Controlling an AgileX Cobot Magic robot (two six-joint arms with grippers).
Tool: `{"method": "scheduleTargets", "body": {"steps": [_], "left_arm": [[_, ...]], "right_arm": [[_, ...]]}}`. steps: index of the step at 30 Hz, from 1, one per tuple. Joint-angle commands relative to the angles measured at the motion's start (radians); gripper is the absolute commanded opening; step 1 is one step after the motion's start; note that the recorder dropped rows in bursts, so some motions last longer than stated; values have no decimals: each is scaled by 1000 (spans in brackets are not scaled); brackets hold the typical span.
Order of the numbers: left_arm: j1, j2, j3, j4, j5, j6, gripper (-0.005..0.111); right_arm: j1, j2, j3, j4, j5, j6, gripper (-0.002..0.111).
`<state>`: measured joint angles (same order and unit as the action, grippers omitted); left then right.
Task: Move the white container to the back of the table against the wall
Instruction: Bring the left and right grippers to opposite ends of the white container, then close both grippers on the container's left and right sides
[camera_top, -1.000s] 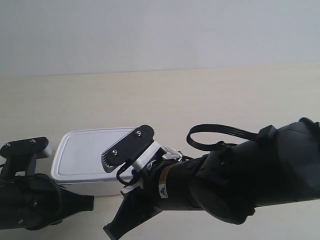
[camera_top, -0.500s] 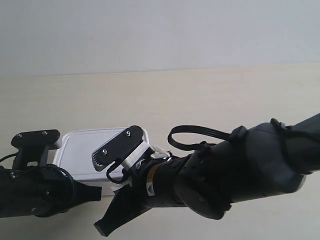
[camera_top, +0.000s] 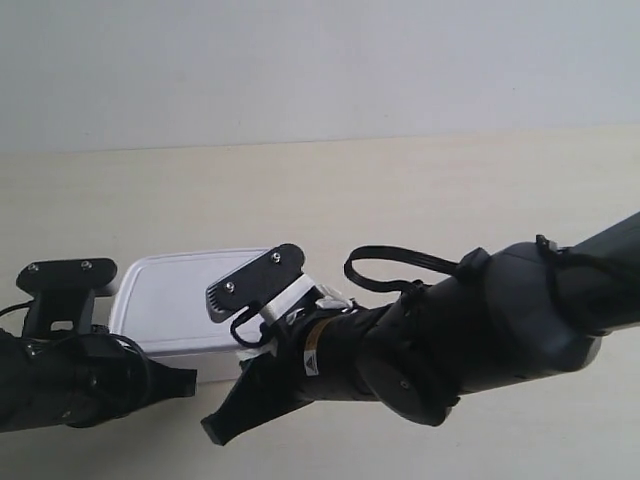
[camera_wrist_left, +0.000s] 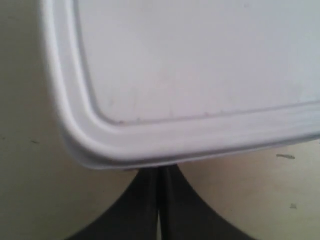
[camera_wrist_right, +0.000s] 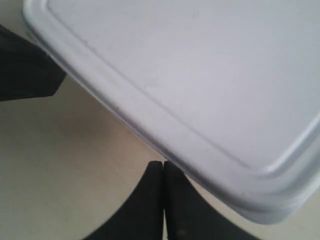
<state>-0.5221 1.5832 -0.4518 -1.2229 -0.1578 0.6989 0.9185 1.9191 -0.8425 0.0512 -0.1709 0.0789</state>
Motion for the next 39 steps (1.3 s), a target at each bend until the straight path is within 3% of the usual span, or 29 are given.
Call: {"method": "scheduleTargets", "body": {"steps": [1, 11, 35, 39], "left_arm": [[28, 0, -5, 16, -17, 4, 0], [83, 0, -87, 74, 29, 4, 0], [85, 135, -196, 99, -6, 0, 0], [107, 158, -206, 103, -9, 0, 0]], "right_arm": [[-44, 0, -7, 4, -30, 0, 0], [-54, 2, -13, 4, -57, 1, 0], [-135, 37, -18, 4, -73, 18, 0], [-135, 37, -97, -1, 13, 18, 0]]}}
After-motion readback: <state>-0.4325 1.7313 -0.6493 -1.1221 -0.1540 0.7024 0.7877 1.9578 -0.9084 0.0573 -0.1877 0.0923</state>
